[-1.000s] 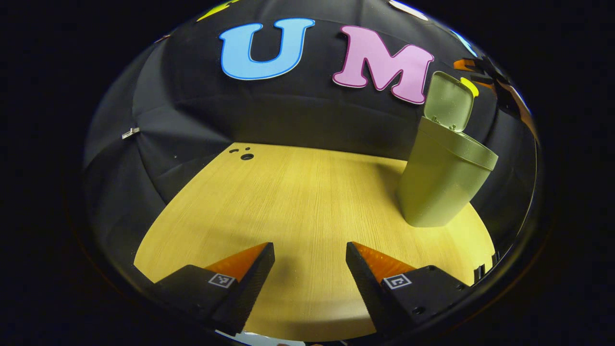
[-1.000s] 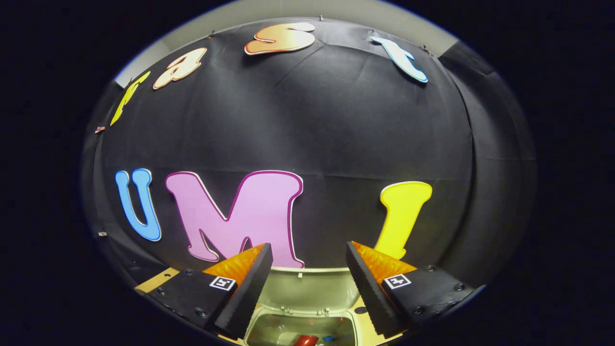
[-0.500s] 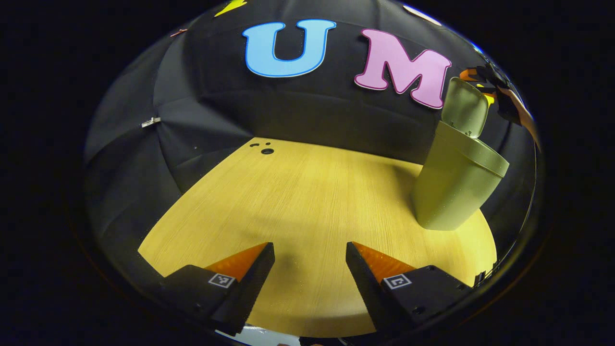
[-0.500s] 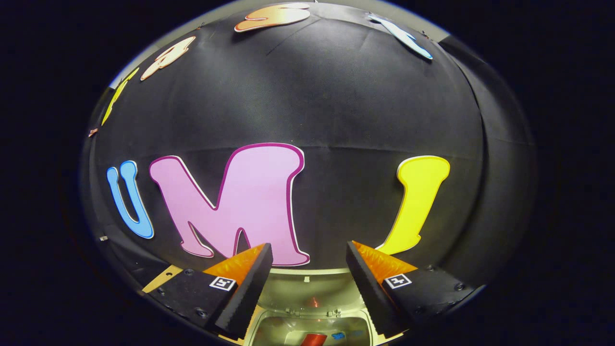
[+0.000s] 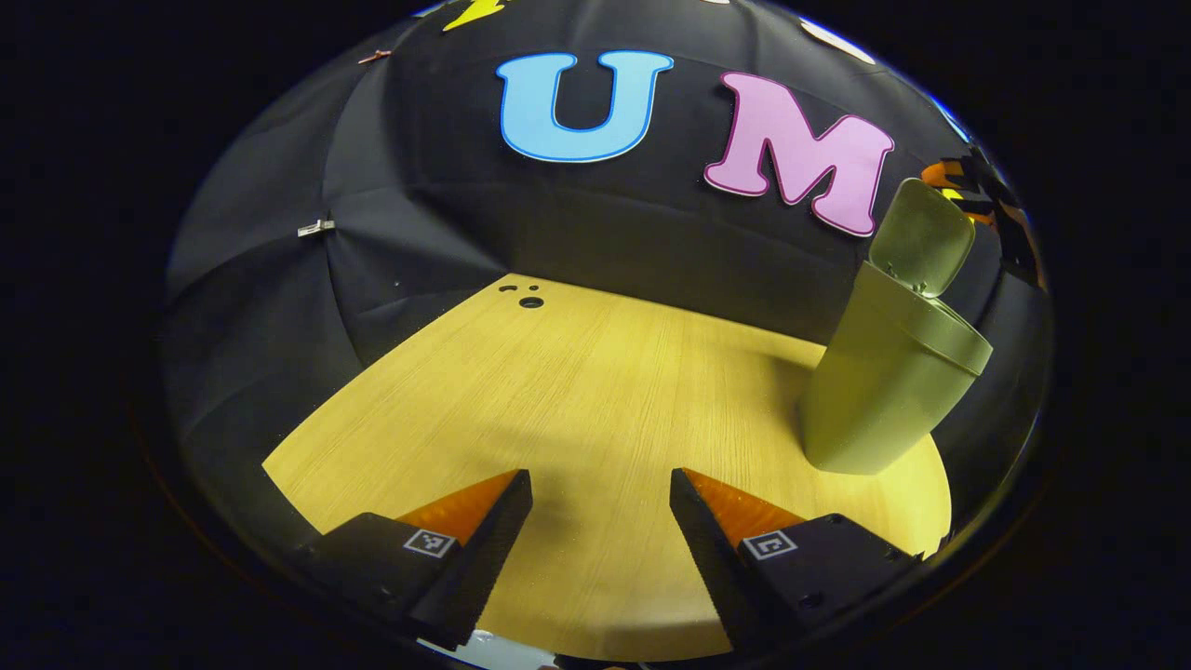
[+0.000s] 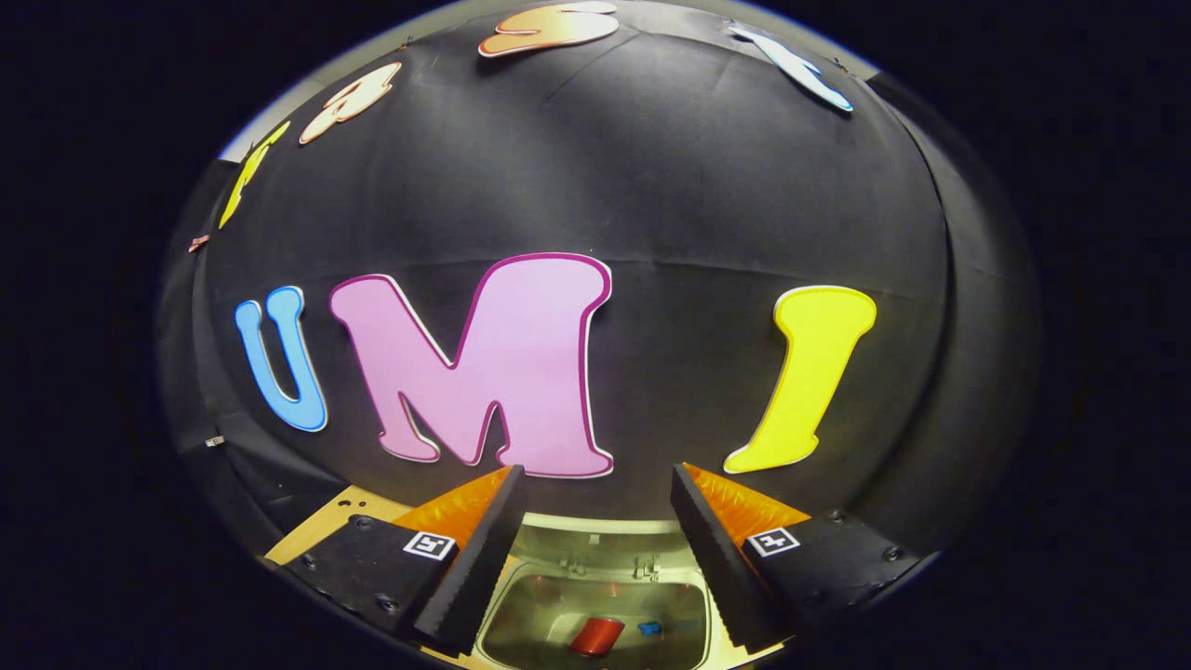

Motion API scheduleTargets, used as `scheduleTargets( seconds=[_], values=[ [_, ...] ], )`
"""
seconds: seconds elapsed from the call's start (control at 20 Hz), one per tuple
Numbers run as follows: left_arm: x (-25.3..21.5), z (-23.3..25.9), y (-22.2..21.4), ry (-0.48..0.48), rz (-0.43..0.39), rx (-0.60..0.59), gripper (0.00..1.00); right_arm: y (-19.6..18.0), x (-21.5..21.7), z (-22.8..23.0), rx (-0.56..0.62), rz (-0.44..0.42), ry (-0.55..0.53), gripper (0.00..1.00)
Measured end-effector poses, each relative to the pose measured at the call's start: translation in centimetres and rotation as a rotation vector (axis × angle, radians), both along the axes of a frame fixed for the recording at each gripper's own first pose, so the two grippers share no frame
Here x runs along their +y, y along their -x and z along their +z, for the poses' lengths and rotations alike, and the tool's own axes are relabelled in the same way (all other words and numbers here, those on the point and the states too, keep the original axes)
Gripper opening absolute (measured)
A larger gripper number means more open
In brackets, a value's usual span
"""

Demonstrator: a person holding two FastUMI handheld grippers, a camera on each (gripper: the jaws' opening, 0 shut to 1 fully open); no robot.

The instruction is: Press the lid of the desktop garbage bin to open it, pick up the crumpled paper on the desktop and throw it into the bin, then pick up the pop can on the desktop and drop it into the bin, and finally close the garbage bin lid.

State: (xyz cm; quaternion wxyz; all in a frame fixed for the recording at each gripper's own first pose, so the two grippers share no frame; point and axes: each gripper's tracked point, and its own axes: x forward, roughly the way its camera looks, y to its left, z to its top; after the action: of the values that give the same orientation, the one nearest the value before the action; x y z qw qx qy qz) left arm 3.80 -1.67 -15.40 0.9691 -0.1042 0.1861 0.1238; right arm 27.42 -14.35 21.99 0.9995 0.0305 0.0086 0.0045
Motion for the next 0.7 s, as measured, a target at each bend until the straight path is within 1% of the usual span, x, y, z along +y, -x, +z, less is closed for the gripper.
scheduleTargets(
  seconds=[0.2,0.4,0.45,0.5,0.7],
  values=[
    [-1.0,0.0,-0.7,0.009,-0.078,0.003,0.96,2.8,0.6,-2.6,0.040,0.003,-0.008,0.98],
    [-0.2,0.6,-1.4,-0.037,-0.164,0.007,0.96,4.7,1.0,-7.1,0.107,-0.035,-0.026,0.98],
    [0.1,0.7,-1.7,-0.045,-0.177,0.005,0.99,4.9,1.1,-8.3,0.126,-0.042,-0.028,0.98],
    [0.4,0.8,-1.9,-0.047,-0.193,0.004,0.96,5.3,1.2,-9.4,0.146,-0.051,-0.036,0.98],
    [1.9,1.0,-2.7,-0.044,-0.244,0.001,0.96,6.3,1.3,-13.4,0.189,-0.098,-0.096,0.98]
  ],
)
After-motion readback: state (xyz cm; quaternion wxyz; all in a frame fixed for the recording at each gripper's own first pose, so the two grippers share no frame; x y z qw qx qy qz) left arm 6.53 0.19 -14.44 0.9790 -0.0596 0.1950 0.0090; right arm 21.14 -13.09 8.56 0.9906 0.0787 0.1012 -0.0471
